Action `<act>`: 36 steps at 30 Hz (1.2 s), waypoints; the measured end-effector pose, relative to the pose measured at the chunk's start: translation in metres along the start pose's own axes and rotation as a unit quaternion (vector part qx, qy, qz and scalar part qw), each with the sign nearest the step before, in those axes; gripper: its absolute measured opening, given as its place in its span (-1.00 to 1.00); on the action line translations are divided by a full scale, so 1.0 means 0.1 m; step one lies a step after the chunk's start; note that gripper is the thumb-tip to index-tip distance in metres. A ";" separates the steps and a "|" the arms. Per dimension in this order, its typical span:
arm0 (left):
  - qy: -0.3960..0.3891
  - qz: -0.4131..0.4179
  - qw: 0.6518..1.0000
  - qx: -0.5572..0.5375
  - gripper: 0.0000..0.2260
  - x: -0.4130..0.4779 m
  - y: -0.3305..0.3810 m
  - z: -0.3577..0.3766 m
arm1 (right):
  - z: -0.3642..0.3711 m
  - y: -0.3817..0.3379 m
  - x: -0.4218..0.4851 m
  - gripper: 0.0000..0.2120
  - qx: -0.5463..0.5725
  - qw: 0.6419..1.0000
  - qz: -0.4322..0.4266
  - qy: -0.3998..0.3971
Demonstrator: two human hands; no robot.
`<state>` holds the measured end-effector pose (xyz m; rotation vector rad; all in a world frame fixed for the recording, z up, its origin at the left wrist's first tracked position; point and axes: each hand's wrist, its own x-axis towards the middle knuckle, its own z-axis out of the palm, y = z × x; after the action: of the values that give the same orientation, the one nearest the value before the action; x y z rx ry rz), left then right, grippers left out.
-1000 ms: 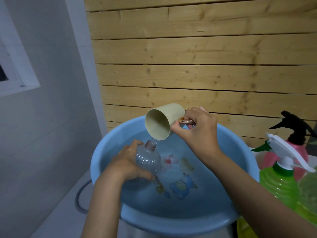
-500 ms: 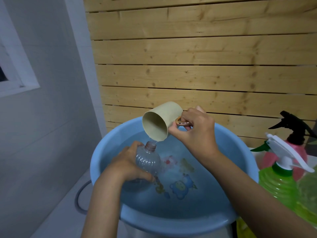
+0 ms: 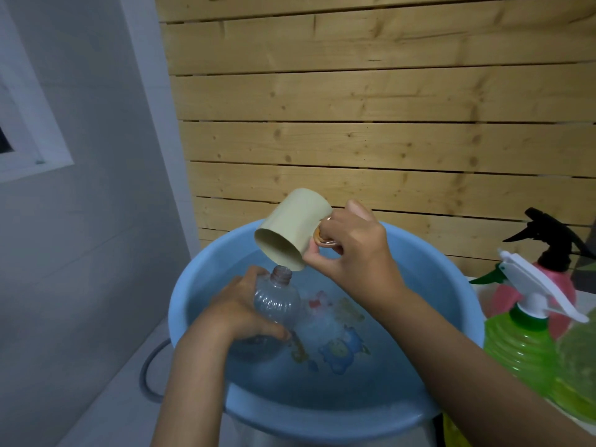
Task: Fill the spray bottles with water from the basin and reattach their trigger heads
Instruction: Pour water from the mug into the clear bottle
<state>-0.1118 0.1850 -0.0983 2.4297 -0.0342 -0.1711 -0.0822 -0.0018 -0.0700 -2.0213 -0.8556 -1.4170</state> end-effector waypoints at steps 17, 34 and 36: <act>0.006 0.013 1.000 0.006 -0.16 -0.01 0.00 0.00 | -0.02 0.02 -0.03 -0.71 -0.119 0.992 0.020 -0.028; 0.051 0.056 0.997 -0.005 -0.15 -0.03 0.03 0.02 | -0.07 0.12 -0.12 -0.70 -0.296 0.848 0.223 -0.378; 0.047 0.052 0.998 -0.009 -0.14 -0.03 0.02 0.02 | -0.07 0.10 -0.12 -0.68 -0.284 0.838 0.245 -0.396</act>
<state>-0.1147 0.1820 -0.0981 2.4077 -0.1155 -0.0108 -0.0818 -0.0161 -0.0800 -3.0741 -0.1151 -0.5270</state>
